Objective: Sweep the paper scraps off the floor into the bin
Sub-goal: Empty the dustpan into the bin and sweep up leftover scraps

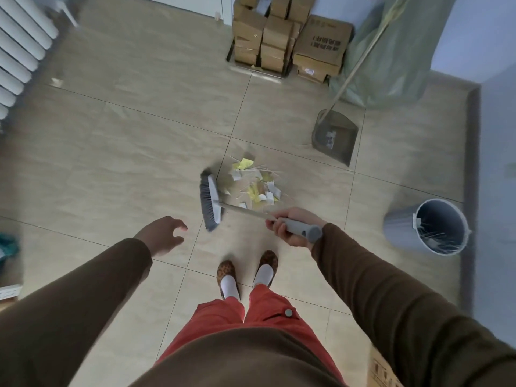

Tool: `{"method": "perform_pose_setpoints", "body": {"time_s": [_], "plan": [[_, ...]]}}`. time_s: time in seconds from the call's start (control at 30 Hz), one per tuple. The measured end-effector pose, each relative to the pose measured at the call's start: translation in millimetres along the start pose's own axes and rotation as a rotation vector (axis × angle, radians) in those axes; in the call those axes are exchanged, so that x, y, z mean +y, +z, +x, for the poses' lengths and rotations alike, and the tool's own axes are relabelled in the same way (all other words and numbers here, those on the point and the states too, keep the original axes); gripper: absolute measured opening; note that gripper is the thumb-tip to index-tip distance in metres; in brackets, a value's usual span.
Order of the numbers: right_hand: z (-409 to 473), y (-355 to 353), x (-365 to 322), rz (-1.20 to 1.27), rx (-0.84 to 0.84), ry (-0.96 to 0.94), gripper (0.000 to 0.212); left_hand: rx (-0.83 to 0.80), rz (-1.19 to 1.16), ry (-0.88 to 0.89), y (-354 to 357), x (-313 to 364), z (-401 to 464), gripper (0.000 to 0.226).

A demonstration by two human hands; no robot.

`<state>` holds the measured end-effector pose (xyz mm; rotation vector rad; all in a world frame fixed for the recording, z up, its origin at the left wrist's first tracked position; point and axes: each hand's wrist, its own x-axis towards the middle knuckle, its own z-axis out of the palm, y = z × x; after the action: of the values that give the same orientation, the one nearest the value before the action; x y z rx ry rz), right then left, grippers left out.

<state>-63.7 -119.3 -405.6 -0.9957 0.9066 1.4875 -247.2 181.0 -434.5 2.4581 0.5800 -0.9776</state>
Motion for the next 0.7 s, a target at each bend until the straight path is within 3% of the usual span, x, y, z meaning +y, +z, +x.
{"method": "perform_pose_setpoints", "body": {"time_s": [0.3, 0.53, 0.7], "plan": [[-82.4, -26.8, 17.5, -0.16, 0.241, -0.185, 0.018, -0.024, 0.026, 0.071, -4.3, 11.6, 7.0, 0.034], [-128.2, -64.3, 55.7, -0.234, 0.17, -0.166, 0.029, -0.011, 0.057, 0.107, -29.4, 49.1, 34.0, 0.035], [-133.3, -102.7, 14.2, -0.252, 0.121, -0.016, 0.035, -0.003, 0.084, 0.147, -45.3, 106.2, 66.5, 0.035]]}}
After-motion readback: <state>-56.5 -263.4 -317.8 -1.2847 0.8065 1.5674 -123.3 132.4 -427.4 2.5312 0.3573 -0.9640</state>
